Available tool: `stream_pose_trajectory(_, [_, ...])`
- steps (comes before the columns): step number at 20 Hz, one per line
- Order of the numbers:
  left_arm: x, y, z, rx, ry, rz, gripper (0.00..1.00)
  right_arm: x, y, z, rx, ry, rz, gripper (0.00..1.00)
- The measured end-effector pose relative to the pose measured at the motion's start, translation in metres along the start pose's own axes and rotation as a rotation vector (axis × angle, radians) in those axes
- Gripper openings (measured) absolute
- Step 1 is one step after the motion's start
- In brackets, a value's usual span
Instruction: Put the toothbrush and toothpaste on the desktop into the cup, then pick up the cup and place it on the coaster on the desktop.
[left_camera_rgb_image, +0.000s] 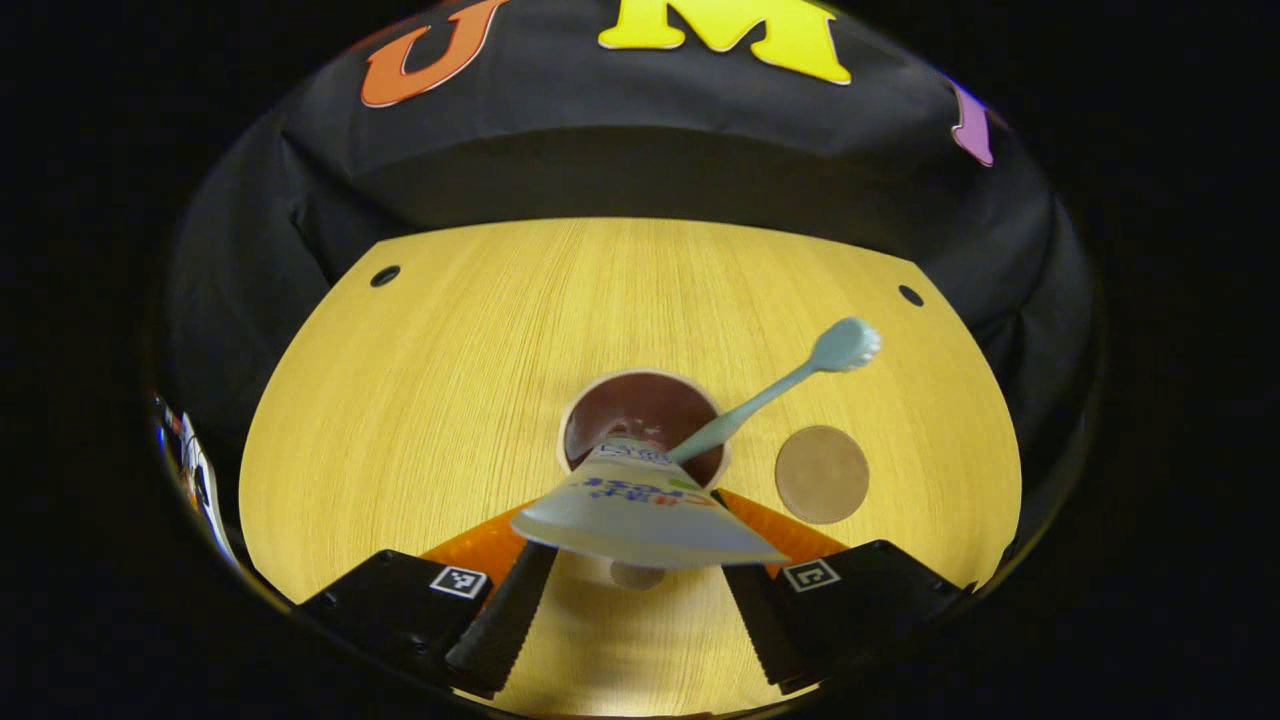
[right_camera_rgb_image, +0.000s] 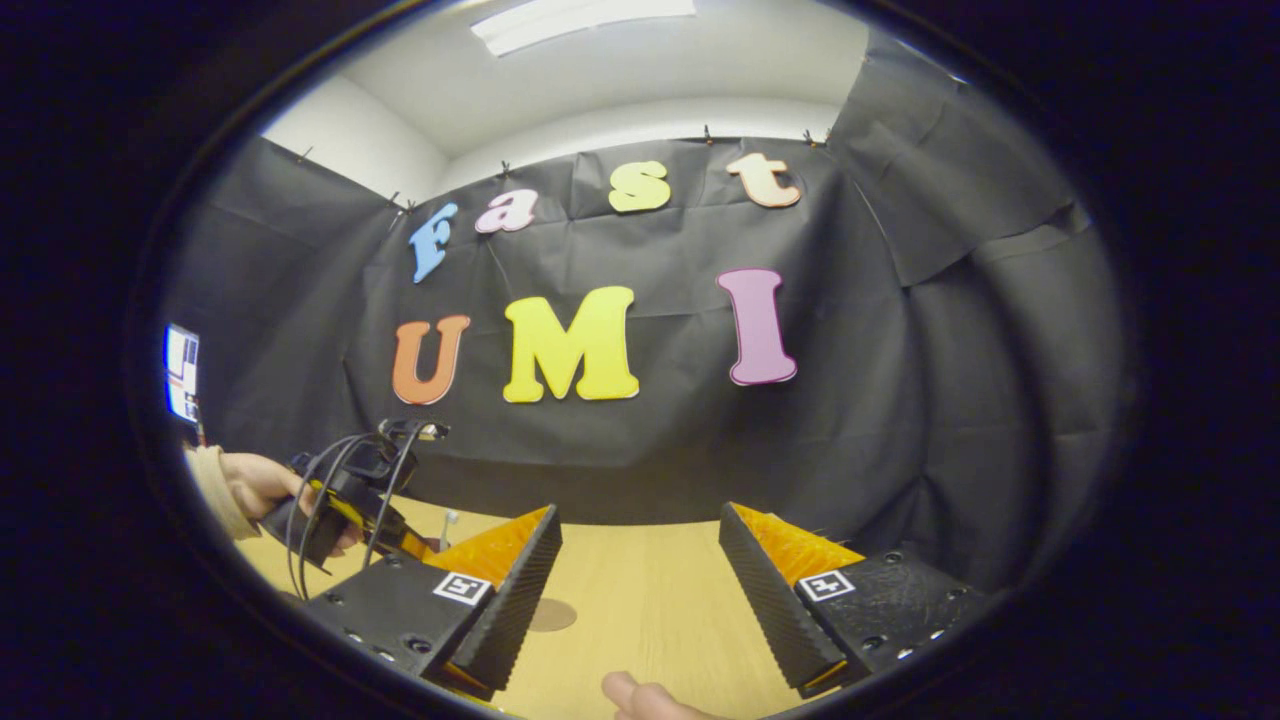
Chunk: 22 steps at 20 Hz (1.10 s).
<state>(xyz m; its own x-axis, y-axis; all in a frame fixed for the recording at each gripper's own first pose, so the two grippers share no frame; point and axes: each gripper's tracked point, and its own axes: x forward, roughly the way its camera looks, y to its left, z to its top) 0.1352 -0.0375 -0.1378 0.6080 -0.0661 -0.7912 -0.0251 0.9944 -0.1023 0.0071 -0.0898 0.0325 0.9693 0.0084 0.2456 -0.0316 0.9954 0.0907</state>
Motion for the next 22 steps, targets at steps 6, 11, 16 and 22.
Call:
stream_pose_trajectory(6, [0.000,-0.001,-0.004,0.068,0.073,-0.016,0.69,0.004,-0.009,-0.003,0.086,0.021,0.001,0.96])
stream_pose_trajectory(11, [-0.008,0.005,-0.012,0.061,0.085,-0.025,0.39,0.005,-0.006,-0.005,0.076,0.029,0.003,0.96])
stream_pose_trajectory(16, [-0.006,0.004,-0.010,0.037,0.054,-0.035,0.26,0.004,-0.001,-0.007,0.054,0.026,0.013,0.96])
stream_pose_trajectory(22, [-0.030,-0.003,0.006,0.039,-0.018,-0.043,0.22,0.002,0.000,-0.007,0.056,0.025,0.015,0.96])
